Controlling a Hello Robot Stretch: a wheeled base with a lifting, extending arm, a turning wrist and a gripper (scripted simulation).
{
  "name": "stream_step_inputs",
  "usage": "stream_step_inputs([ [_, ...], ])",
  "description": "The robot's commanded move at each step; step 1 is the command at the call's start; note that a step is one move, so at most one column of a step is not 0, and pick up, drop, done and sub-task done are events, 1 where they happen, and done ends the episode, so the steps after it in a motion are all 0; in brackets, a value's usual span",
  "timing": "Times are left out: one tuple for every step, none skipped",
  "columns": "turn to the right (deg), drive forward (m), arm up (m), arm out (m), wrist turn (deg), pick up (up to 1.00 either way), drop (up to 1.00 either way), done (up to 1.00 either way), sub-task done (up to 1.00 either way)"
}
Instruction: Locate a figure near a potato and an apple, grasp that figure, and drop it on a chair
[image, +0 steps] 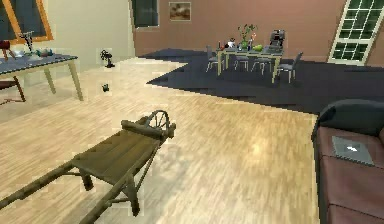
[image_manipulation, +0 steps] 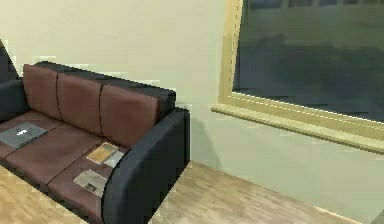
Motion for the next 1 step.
stream_step_inputs([
  [0.0,0.30,0.00,0.00,0.0,0.00,0.00,0.00,0.00],
])
